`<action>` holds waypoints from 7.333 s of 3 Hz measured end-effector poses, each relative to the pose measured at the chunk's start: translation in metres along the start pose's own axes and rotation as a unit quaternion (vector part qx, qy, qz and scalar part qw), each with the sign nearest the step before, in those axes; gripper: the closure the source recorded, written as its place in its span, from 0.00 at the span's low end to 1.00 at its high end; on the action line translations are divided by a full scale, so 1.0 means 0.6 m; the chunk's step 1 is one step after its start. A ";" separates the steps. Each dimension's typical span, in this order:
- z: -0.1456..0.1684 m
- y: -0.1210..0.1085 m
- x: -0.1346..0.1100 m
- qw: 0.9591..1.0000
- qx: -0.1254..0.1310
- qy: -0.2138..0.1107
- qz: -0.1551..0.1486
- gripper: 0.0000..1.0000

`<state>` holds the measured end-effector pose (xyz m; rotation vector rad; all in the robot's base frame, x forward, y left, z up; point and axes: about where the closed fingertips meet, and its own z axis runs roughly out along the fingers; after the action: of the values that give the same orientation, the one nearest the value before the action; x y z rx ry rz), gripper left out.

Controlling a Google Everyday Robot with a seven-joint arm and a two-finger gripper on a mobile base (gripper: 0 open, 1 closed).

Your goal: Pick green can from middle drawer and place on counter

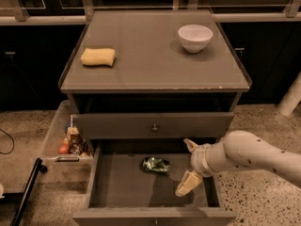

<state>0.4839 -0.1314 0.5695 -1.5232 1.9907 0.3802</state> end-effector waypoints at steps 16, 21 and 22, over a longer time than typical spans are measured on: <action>0.339 -0.090 0.069 0.987 -0.042 -0.153 0.031 1.00; 0.032 -0.085 -0.023 0.991 -0.014 -0.132 -0.001 1.00; 0.029 -0.081 -0.029 0.991 -0.015 -0.131 -0.004 1.00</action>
Offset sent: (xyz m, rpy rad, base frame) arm 0.0577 0.0418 -0.1158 0.1106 -0.0119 -0.0068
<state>0.5375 -0.1227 0.5729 -1.4182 1.7810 0.5781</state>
